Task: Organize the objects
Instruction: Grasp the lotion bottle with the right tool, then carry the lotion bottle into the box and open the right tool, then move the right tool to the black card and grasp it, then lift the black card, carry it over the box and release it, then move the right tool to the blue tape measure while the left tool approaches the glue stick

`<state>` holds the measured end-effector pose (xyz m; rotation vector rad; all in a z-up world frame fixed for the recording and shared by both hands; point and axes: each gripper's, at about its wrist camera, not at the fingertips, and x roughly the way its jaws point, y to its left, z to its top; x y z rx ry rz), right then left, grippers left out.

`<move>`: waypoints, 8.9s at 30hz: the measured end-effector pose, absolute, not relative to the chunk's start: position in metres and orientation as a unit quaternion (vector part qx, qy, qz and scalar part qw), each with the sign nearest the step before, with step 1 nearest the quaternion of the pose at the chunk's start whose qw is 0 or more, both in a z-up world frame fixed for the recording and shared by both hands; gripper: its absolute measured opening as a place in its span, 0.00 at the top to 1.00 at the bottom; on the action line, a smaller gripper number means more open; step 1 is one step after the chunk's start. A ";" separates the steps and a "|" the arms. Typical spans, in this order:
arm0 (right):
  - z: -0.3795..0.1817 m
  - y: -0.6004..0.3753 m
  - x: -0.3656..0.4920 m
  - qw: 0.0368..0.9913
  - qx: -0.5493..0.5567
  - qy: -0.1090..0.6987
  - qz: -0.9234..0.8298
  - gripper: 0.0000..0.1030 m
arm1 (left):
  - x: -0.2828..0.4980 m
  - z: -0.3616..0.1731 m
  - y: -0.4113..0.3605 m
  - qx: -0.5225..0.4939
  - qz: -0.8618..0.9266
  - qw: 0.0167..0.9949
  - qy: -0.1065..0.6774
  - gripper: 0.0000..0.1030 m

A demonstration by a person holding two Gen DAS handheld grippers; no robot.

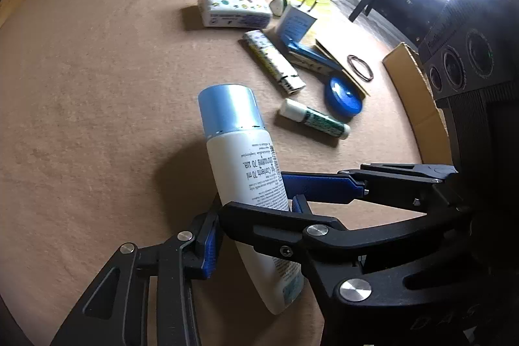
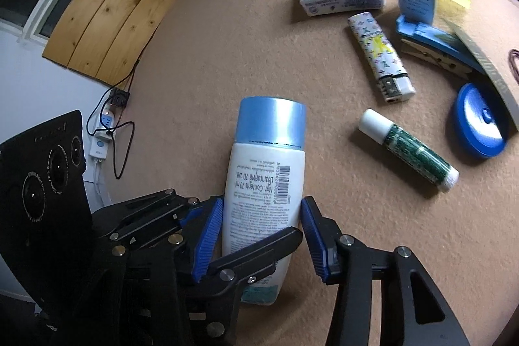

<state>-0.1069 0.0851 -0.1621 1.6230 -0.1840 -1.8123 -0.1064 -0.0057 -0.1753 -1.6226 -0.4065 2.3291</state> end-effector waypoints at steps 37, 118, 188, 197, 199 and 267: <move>-0.079 0.409 -0.142 0.160 0.520 -0.145 -0.827 0.56 | -0.181 -0.077 0.336 -0.485 0.813 0.319 -0.042 0.60; -0.179 0.201 -0.251 0.299 0.603 0.025 -0.739 0.40 | -0.083 -0.102 0.043 -0.517 0.842 0.102 -0.112 0.27; -0.147 0.231 -0.211 0.268 0.588 0.076 -0.760 0.57 | -0.110 -0.113 0.065 -0.526 0.836 0.116 -0.108 0.28; -0.168 0.231 -0.217 0.252 0.608 0.111 -0.744 0.54 | -0.108 -0.114 0.066 -0.527 0.835 0.115 -0.108 0.28; -0.169 0.227 -0.217 0.253 0.607 0.123 -0.743 0.53 | -0.107 -0.115 0.062 -0.527 0.835 0.111 -0.111 0.28; -0.062 0.381 -0.146 0.113 0.475 -0.015 -0.872 0.36 | -0.156 -0.127 0.058 -0.526 0.843 0.082 -0.083 0.39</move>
